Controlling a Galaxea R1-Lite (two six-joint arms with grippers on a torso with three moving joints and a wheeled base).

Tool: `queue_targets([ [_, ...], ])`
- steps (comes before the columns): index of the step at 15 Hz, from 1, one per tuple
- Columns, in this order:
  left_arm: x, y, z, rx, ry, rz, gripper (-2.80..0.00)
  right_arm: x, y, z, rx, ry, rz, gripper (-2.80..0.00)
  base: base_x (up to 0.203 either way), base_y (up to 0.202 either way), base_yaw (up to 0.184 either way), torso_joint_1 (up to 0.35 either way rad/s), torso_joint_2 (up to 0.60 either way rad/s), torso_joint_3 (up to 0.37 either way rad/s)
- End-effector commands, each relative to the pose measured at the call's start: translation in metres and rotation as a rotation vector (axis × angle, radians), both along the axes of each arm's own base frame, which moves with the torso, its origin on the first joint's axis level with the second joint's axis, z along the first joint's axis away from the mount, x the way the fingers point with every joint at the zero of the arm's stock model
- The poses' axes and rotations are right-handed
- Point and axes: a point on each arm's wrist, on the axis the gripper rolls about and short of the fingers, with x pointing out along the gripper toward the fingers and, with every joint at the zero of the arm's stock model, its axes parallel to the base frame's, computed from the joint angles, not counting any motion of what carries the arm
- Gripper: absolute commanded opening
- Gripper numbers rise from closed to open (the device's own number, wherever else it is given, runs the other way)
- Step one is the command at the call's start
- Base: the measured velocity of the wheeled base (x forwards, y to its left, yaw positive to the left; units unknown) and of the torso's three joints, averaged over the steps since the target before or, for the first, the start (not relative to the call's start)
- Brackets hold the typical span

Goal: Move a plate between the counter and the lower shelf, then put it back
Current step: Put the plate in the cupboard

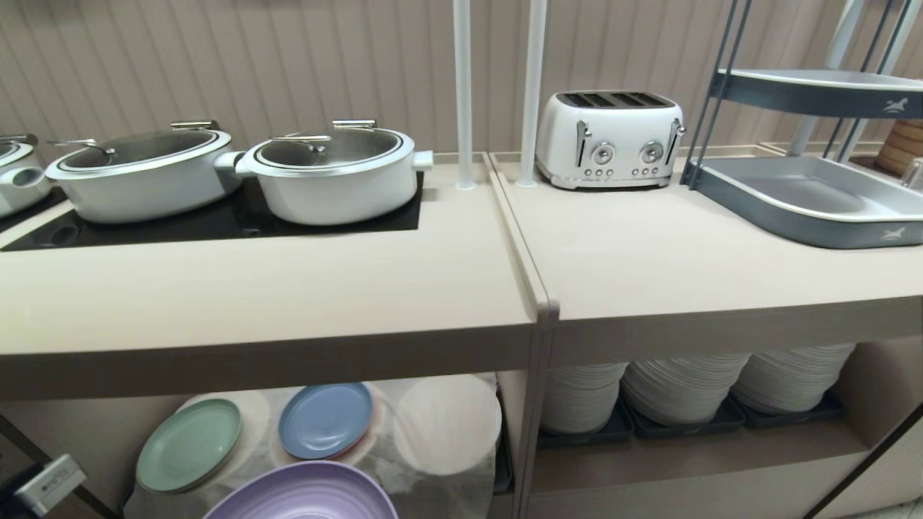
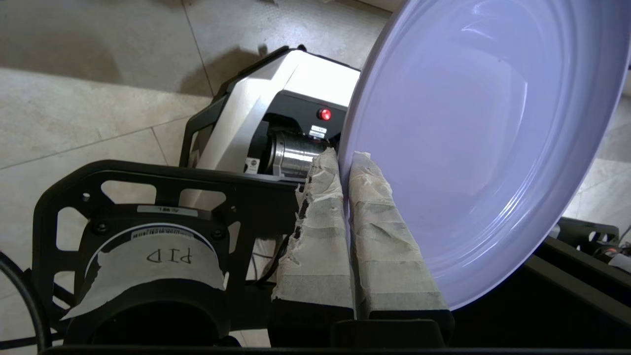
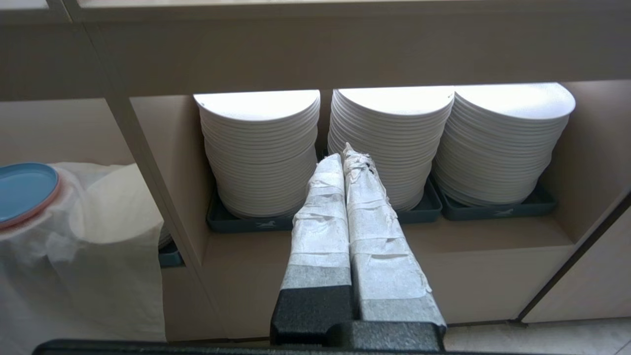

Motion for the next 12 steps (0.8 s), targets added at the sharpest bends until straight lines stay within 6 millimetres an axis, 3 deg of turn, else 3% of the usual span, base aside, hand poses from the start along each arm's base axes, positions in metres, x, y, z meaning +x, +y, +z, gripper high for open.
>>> queue_targets([
  [1, -0.0004, 0.0, -0.0005, -0.002, 0.006, 0.002, -2.8, 0.0, 0.0, 0.0, 0.0, 0.0, 0.0, -2.8, 0.0, 0.0, 0.0, -0.247, 0.55, 0.29],
  [12, -0.0002, -0.0001, -0.0006, -0.001, 0.006, -0.002, -2.8, 0.0, 0.0, 0.0, 0.0, 0.0, 0.001, -2.8, 0.0, 0.0, 0.0, -0.223, 0.51, 0.287],
])
